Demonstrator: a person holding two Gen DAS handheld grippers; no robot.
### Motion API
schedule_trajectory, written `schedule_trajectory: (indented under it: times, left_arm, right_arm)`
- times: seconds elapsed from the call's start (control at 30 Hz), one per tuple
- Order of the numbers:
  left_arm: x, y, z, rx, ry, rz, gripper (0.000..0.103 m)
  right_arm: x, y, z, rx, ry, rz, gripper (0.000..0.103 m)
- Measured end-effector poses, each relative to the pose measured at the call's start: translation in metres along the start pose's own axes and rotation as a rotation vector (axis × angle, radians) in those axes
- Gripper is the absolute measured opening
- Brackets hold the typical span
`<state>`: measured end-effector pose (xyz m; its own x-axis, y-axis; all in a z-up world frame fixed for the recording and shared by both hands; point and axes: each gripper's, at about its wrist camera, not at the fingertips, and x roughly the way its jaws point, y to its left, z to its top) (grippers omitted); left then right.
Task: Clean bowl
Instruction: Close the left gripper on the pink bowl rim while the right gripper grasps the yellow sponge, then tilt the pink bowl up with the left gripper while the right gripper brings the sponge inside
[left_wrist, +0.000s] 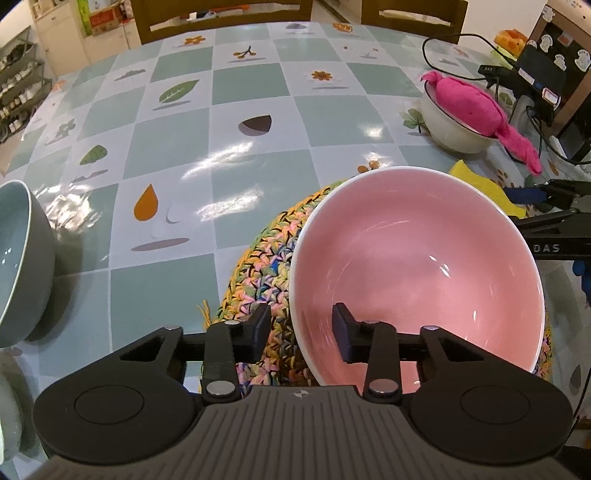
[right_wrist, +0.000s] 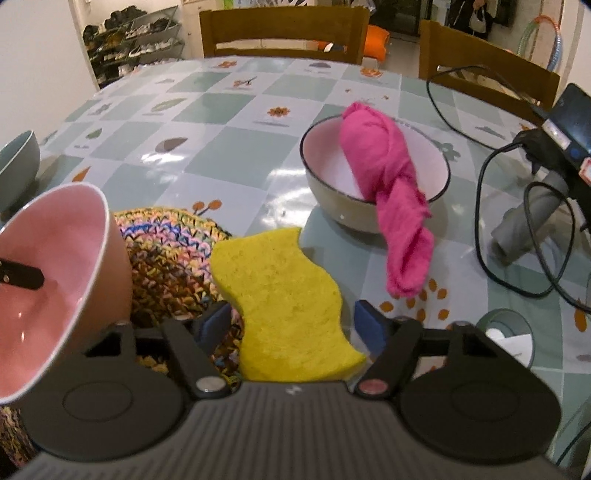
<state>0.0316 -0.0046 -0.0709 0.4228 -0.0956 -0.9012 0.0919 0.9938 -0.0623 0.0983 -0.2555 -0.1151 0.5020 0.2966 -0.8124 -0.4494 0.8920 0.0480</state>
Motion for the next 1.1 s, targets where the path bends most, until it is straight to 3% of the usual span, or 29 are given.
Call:
schedule_trajectory:
  times: [0.2, 0.77, 1.1]
  left_arm:
    - [-0.002, -0.002, -0.001, 0.009, -0.010, -0.008, 0.035]
    - [-0.007, 0.000, -0.004, 0.002, -0.038, -0.017, 0.035]
    - [-0.008, 0.000, -0.007, 0.011, -0.054, -0.021, 0.035]
  right_arm:
    - [-0.003, -0.001, 0.000, 0.012, 0.015, 0.007, 0.057]
    - [-0.081, 0.019, 0.008, 0.040, -0.038, -0.005, 0.056]
    - [-0.117, 0.052, 0.006, -0.016, -0.069, 0.013, 0.056]
